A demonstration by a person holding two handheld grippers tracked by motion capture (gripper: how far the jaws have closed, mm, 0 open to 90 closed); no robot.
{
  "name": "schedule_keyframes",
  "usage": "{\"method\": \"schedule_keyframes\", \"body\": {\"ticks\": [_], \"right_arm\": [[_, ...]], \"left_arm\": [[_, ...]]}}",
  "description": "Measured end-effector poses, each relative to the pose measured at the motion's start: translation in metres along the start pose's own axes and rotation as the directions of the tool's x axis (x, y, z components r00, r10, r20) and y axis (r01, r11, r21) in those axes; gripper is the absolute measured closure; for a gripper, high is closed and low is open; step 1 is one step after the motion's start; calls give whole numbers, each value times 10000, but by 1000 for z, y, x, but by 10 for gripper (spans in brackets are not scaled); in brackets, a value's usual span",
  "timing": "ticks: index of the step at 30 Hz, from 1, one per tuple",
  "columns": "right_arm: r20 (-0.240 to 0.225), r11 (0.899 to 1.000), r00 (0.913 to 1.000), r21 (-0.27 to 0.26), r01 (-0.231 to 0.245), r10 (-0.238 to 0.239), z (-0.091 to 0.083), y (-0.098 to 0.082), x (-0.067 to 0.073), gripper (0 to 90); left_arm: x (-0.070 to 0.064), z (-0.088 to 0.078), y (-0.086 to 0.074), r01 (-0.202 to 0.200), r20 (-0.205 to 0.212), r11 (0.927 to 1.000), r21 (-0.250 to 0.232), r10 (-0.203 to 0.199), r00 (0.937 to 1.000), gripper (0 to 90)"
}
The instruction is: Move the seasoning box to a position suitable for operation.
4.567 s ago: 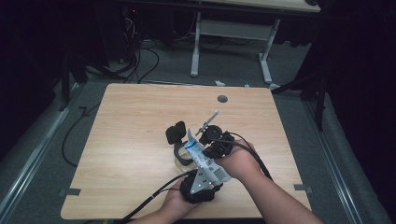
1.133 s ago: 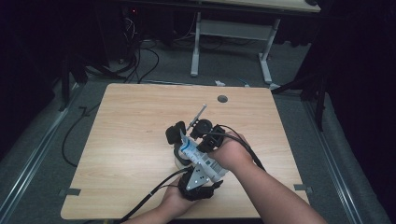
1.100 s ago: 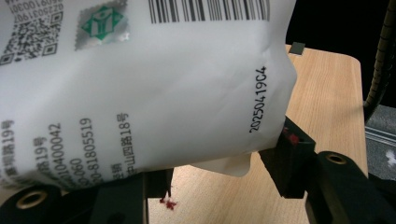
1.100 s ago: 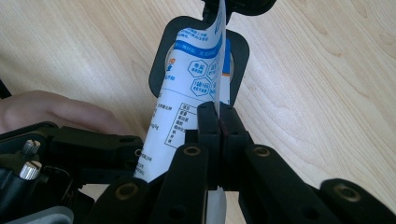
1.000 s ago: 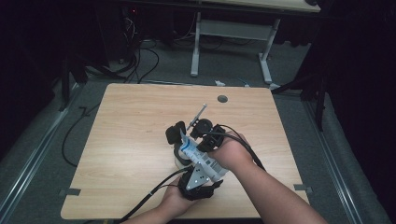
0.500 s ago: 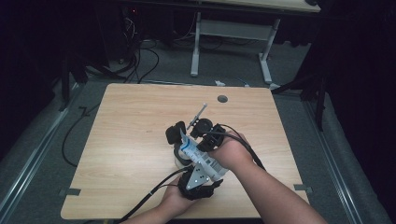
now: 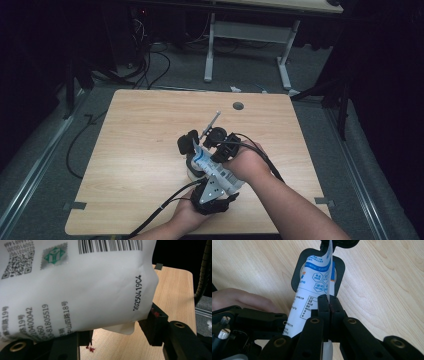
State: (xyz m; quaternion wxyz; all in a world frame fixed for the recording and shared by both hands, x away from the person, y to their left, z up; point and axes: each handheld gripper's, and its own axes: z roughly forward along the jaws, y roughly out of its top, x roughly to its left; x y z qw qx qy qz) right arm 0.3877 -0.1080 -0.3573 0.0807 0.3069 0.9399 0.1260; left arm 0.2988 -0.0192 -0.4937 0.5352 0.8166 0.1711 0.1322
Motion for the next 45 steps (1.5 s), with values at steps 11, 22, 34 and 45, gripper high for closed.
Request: {"method": "schedule_keyframes", "body": {"ticks": [11, 22, 34, 45], "right_arm": [[32, 10000, 10000, 3, 35, -35, -1, 1, 0, 900], [16, 10000, 10000, -30, 51, -51, -1, 2, 0, 899], [64, 9999, 9999, 48, 101, -101, 0, 3, 0, 900], [55, 10000, 10000, 16, 68, -69, -2, 2, 0, 900]], "left_arm": [[0, -1, 1, -2, 9, 10000, -40, 2, 10000, 504], [1, -3, 3, -18, 9, 9999, -124, 18, 10000, 507], [1, -3, 2, -92, -4, 9998, -155, 92, 10000, 508], [1, -3, 3, -125, 22, 9997, -204, 126, 9999, 510]]}}
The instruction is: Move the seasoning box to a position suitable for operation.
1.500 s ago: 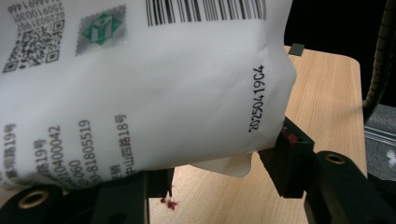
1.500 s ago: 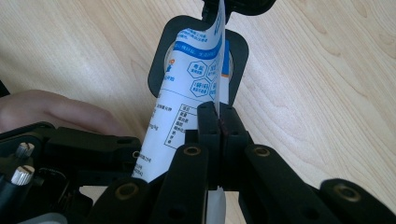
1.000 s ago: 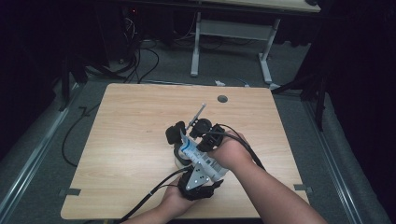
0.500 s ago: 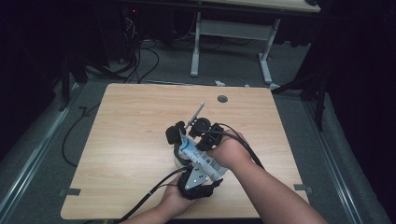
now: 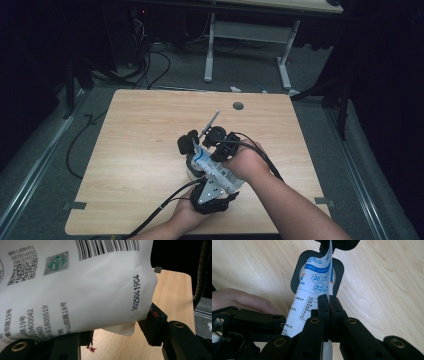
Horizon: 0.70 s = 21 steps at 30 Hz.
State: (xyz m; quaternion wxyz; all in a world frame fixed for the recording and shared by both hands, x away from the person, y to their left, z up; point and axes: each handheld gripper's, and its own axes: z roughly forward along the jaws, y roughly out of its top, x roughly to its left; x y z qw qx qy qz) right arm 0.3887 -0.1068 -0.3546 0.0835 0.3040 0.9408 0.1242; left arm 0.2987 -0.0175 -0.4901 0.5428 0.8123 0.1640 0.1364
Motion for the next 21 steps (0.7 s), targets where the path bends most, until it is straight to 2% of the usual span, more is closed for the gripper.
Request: {"method": "schedule_keyframes", "body": {"ticks": [7, 21], "right_arm": [[22, 9999, 9999, 11, -137, 137, -2, -1, -1, 900], [123, 10000, 9999, -3, -52, 52, -5, 1, -3, 900]], "left_arm": [[1, 0, 0, -14, 107, 10000, -67, 15, 9999, 512], [4, -2, 3, 82, 221, 9997, -213, -77, 9997, 517]]}}
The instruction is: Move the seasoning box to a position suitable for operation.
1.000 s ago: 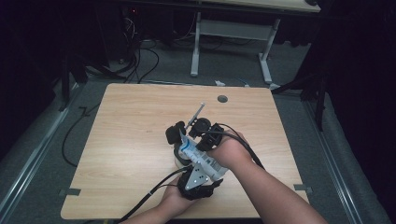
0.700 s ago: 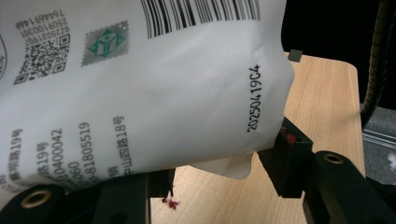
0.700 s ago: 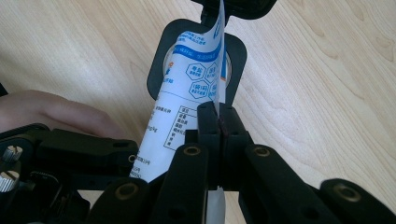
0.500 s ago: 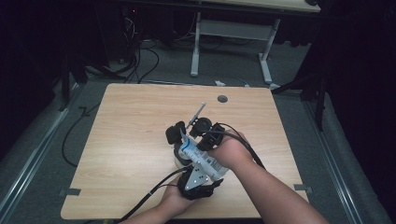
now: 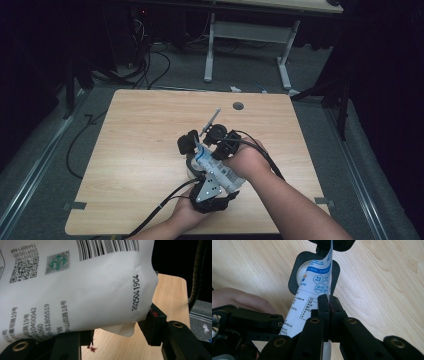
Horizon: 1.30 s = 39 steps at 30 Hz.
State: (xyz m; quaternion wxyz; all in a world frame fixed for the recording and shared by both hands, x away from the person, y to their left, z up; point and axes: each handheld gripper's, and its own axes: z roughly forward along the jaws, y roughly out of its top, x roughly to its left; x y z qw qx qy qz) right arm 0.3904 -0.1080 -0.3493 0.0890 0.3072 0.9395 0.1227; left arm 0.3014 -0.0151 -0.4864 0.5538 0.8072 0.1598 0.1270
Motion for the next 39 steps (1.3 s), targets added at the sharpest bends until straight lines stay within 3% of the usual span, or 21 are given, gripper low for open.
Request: {"method": "schedule_keyframes", "body": {"ticks": [27, 39], "right_arm": [[67, 9999, 10000, -104, -31, 31, -3, -2, -2, 900], [95, 10000, 9999, -12, -40, 40, -3, 1, -4, 900]], "left_arm": [[1, 0, 0, -177, -78, 9998, -9, 177, 9998, 525], [5, -1, 1, 62, 170, 9999, -88, -60, 9998, 527]]}}
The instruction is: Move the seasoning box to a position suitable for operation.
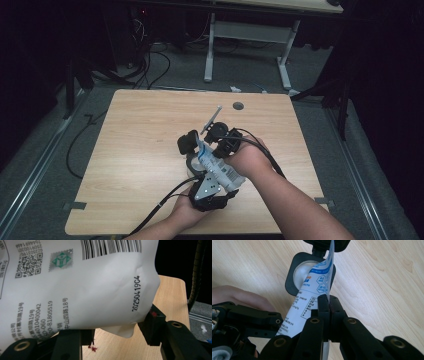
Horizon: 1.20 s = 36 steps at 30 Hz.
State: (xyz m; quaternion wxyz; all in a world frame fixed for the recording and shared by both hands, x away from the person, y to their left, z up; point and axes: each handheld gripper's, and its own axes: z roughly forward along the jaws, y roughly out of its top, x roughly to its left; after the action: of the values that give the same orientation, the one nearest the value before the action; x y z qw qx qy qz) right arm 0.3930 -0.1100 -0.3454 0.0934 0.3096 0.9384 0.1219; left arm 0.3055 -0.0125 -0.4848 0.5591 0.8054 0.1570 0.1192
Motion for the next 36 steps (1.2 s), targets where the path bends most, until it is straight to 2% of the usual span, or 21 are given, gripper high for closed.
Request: {"method": "schedule_keyframes", "body": {"ticks": [36], "right_arm": [[66, 10000, 10000, 30, -36, 35, 0, 3, -2, 900]], "left_arm": [[2, -4, 3, -23, -33, 9998, -212, 22, 10000, 537]]}}
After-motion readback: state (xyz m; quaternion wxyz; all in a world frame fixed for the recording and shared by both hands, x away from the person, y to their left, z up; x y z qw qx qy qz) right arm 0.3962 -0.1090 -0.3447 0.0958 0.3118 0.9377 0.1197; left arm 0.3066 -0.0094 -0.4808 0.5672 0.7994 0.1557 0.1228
